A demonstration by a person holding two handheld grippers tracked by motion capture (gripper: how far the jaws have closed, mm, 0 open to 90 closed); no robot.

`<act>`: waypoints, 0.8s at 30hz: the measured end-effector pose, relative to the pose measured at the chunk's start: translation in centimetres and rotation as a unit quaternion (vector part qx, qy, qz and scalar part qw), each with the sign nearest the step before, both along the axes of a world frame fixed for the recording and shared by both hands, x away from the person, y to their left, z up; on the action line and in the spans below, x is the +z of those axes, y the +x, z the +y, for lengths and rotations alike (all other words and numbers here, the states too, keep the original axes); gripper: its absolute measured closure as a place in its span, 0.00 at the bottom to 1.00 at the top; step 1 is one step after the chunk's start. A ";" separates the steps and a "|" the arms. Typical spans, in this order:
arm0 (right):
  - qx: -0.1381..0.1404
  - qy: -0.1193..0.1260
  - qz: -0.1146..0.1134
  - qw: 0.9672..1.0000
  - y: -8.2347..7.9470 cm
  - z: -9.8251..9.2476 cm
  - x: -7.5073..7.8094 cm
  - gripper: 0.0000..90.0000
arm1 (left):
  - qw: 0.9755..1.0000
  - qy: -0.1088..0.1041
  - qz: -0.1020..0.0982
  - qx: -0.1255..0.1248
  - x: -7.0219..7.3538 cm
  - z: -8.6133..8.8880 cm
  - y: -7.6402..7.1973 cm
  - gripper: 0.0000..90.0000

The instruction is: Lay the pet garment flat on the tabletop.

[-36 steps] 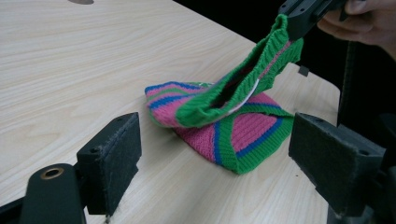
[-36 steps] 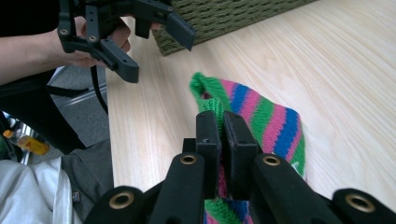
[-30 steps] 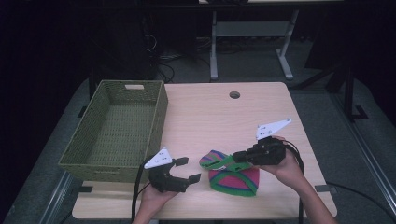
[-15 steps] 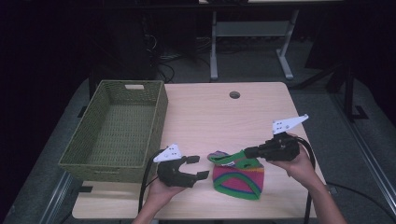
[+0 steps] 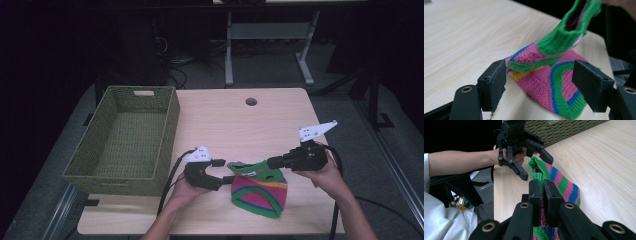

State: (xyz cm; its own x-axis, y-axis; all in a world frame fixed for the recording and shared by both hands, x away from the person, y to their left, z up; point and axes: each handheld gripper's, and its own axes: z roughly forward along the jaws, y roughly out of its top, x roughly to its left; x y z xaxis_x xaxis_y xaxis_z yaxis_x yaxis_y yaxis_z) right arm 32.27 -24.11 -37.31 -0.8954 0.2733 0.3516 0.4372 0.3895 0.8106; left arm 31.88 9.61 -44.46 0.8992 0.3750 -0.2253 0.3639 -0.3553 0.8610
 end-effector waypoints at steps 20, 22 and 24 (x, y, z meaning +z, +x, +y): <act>-0.030 -0.029 -0.018 0.999 -0.5 -1.2 0.1 0.95 | 0.999 0.017 -0.026 -0.031 1.8 -0.7 -0.4 0.92; -0.029 -0.030 -0.020 0.999 -0.5 -1.0 0.0 0.95 | 0.999 0.016 -0.032 -0.029 2.2 -0.5 -0.5 0.92; -0.026 -0.036 -0.020 0.999 -0.5 -0.8 -0.1 0.95 | 0.999 0.019 -0.036 -0.027 2.6 -0.2 -0.4 0.92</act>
